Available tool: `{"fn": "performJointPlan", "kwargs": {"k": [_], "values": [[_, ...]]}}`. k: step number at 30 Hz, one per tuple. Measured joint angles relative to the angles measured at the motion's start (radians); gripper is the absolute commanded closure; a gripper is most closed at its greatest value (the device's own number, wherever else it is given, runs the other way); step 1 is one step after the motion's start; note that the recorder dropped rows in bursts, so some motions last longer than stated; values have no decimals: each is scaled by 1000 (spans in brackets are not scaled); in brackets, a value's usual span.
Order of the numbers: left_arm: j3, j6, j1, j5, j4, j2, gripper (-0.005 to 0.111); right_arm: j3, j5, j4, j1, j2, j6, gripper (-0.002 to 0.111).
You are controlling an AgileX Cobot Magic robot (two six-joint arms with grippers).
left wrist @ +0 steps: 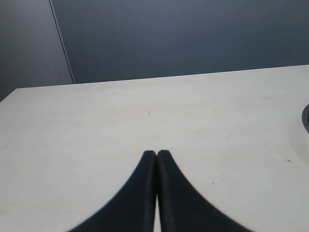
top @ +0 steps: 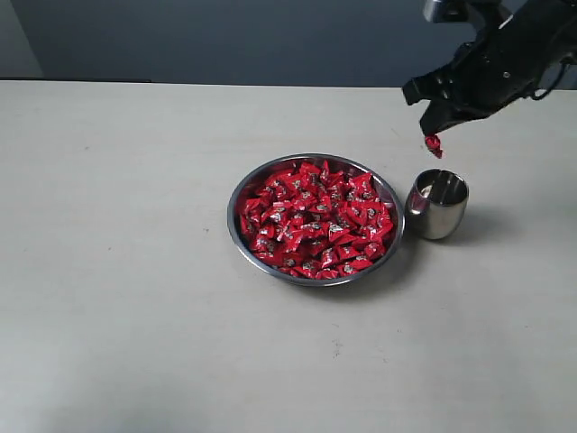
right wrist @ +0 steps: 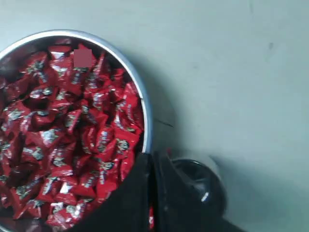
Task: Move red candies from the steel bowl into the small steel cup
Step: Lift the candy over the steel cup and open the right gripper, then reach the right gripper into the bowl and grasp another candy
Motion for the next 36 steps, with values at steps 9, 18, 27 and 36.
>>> {"fn": "performJointPlan", "kwargs": {"k": [9, 18, 27, 36], "values": [[0, 0, 0, 0, 0, 0, 106, 149, -125, 88, -39, 54, -57, 96], [0, 0, 0, 0, 0, 0, 106, 149, -126, 128, -39, 9, -68, 69], [0, 0, 0, 0, 0, 0, 106, 149, -55, 330, 64, -26, -234, 69], [0, 0, 0, 0, 0, 0, 106, 149, -124, 270, 265, 74, -264, 69]]}}
